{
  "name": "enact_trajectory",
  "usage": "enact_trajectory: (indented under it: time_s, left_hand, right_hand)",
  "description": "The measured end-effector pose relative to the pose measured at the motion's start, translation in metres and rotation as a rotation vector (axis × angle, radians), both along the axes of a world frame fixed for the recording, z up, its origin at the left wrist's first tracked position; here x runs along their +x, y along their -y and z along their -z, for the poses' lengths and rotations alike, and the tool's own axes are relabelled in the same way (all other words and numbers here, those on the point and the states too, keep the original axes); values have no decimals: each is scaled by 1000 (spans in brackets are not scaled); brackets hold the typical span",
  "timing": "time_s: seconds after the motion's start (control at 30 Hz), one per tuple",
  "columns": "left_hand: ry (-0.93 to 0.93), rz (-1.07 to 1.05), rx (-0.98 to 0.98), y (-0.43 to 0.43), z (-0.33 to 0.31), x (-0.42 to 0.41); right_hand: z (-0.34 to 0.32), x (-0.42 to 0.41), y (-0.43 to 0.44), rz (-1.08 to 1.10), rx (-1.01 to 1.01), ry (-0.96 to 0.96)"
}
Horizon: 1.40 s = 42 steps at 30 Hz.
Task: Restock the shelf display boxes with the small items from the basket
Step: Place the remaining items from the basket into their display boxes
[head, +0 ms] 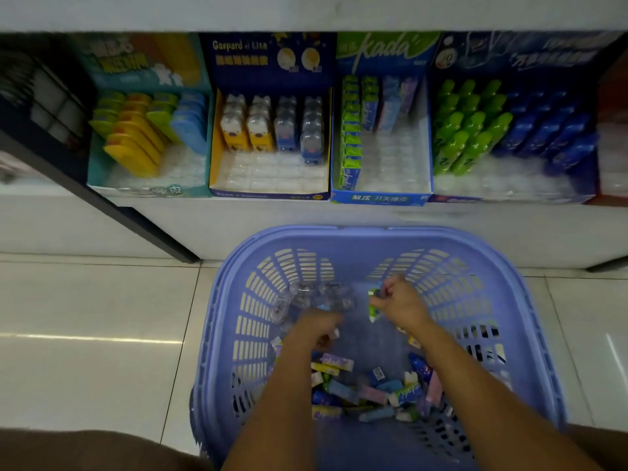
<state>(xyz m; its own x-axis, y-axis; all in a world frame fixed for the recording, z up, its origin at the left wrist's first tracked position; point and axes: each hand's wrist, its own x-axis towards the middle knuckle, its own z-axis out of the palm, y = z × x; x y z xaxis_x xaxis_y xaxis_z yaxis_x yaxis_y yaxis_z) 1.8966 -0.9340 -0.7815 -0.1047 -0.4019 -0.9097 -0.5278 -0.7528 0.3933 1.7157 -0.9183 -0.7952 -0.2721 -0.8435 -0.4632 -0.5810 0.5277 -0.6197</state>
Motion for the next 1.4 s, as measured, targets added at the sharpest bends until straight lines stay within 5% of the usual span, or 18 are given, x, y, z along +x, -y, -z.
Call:
enact_trajectory:
  time_s: [0.17, 0.3, 0.5, 0.7, 0.83, 1.1, 1.4]
  left_hand:
    - [-468, -220, 82, 3, -54, -21]
    - [-586, -121, -169, 4, -97, -22]
    - [-597, -109, -492, 8, -154, -9]
    - [-442, 72, -810, 17, -189, 1]
    - [-518, 21, -868, 22, -195, 7]
    - [-471, -104, -807, 31, -181, 11]
    - [-470, -134, -795, 38, -180, 12]
  right_hand:
    - [-58, 5, 9, 1, -77, 85]
    - [-119, 10, 16, 27, -189, 181]
    - [-191, 23, 16, 44, -339, 420]
    - [-233, 29, 20, -78, -406, 463]
    - [-253, 24, 35, -115, -437, 487]
    - [-272, -11, 122, -101, -662, -146]
    - [-273, -29, 156, -335, -567, -390]
